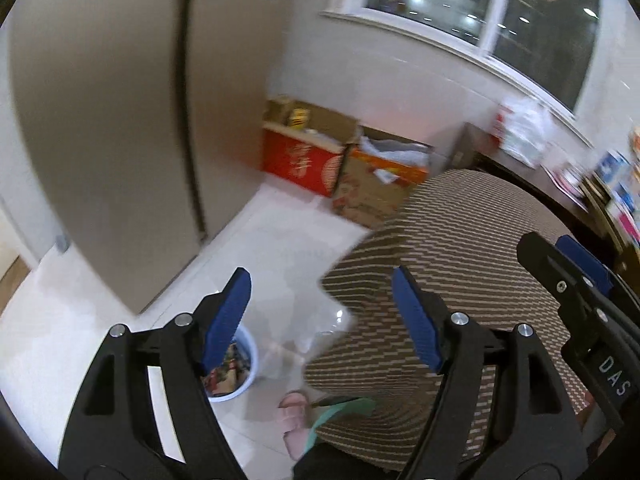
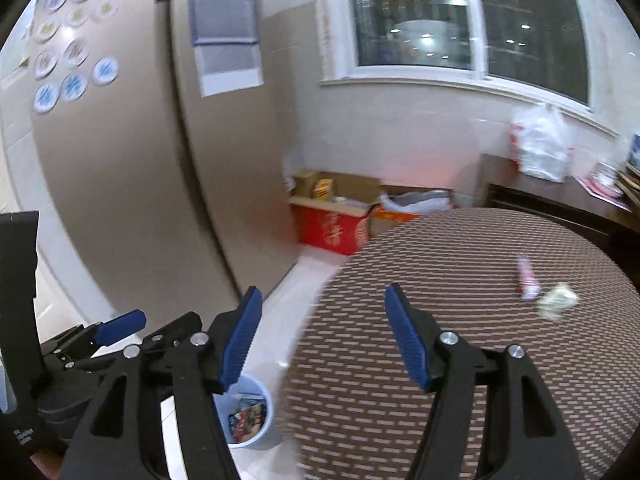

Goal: Collect trash
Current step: 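Move both open tools back to the table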

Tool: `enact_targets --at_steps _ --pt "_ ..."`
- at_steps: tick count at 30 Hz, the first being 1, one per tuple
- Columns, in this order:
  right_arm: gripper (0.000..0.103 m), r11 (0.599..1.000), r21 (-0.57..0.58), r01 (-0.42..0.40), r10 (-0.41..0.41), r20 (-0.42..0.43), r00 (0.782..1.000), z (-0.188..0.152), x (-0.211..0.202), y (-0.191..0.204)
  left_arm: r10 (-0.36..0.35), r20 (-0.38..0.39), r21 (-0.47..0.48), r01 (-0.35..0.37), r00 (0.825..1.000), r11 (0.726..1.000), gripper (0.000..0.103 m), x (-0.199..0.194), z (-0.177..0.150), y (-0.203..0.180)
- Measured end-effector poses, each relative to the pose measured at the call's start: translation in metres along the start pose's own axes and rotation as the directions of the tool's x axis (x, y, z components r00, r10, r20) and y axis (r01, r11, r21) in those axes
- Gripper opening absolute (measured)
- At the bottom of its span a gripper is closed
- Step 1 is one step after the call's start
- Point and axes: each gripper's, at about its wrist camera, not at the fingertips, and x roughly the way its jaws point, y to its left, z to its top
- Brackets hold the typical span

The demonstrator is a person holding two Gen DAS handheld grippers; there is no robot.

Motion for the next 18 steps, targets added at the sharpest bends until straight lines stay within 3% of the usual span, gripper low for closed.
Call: enact_targets --at_steps 4,10,18 --pt "0.064 0.996 0.038 0.077 -0.078 0.009 0.997 -0.004 -0.019 -0.054 -0.074 -0.029 0.073 0.076 0.997 0.994 0.075 0.009 -0.005 -0.061" --pt "0.064 0.972 0.125 0.198 -0.197 -0.021 0.980 -0.021 -0.033 -0.135 -0.118 -0.078 0.177 0.130 0.990 0.976 0.075 0.032 -0.016 -0.137" --pt "0.064 0.929 0.203 0.310 -0.283 -0.154 0.947 -0.048 -0.019 -0.218 -0.157 -0.144 0.262 0.191 0.977 0.946 0.075 0.071 -0.016 -0.204"
